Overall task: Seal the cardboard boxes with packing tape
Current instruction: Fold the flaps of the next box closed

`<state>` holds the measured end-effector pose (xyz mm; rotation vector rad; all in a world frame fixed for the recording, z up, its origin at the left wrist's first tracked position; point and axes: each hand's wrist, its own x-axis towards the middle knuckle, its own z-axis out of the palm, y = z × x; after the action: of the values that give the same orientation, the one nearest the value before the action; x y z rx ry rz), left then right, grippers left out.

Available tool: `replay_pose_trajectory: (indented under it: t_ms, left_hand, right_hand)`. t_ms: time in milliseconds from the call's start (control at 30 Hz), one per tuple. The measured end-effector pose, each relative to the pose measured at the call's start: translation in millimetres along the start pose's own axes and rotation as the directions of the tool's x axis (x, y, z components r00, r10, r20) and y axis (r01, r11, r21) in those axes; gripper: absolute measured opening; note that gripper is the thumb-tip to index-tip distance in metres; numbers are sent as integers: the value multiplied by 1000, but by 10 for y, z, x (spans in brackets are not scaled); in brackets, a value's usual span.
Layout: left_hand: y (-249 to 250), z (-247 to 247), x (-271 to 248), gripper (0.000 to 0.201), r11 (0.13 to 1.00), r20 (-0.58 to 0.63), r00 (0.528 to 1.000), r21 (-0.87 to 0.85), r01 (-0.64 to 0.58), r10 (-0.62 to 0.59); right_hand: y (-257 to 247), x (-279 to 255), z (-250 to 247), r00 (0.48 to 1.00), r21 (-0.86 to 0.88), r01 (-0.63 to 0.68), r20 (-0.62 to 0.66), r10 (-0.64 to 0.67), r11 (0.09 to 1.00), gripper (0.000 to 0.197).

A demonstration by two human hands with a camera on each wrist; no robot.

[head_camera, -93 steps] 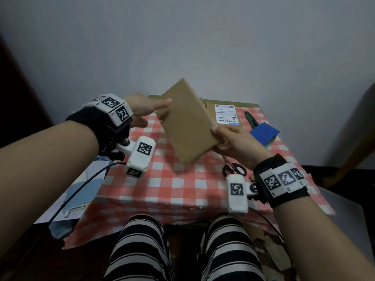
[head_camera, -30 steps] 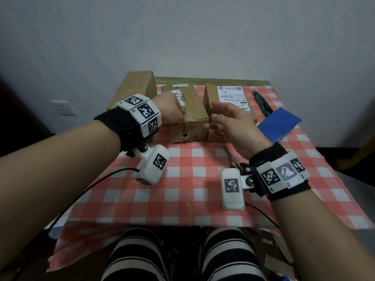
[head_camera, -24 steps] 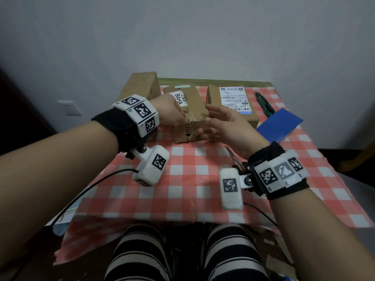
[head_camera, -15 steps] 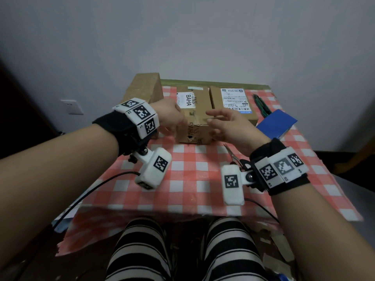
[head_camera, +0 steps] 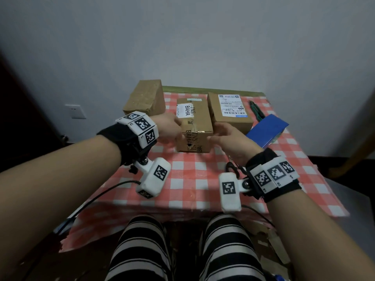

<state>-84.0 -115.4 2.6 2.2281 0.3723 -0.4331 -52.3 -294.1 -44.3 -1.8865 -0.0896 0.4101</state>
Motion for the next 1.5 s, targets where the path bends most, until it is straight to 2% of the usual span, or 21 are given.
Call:
replay_pose_trajectory:
  t_ms: [100,167,233,433,567,733,833,1000,1267,1500]
  left_hand:
    - [6,-44,-62,62,999,-49,999,43,-5,8]
    - [17,-57,-130,66,997,-65,998,72,-7,12]
    - [30,-75,-183,65,999,-81,997,53,-7,12]
    - [137,-175,-388,43,996,-124,992,-88,-30,19]
    - [229,-195,-552,21,987,-96,994,-142,-72,58]
    - [324,-197,-698,20,988,-99,993,-134,-73,60]
    - [395,-162,-798,13,989,-44,998,-136,-50,44]
    - [449,-109,-879,30,996,34,999,-88,4,-1]
    - [419,-65,-792,55,997,24,998,58,55,-56]
    - [445,-79,-709,57,986,36,998,164,37,-43]
  right_hand:
    - [-59,-62,-22,999,-24,-9,45,10,1000,46]
    - [-91,-91,-32,999,-39,0,52,2,999,37]
    - [-134,-120,-46,999,-38,14,37,-12,999,39]
    - [-297,-290,-111,998,53,54,35,-56,997,47]
    - [-365,-401,-134,992,47,113,43,-115,992,49]
    - [-424,-572,-204,983,22,182,14,-182,983,52]
    - [-482,-659,-262,970,21,243,-21,-243,970,42]
    - [-526,-720,-308,957,44,290,-39,-288,956,23]
    - [-417,-661,-259,965,87,263,0,-264,961,21]
    - [-432,-659,-249,970,156,232,33,-240,960,21]
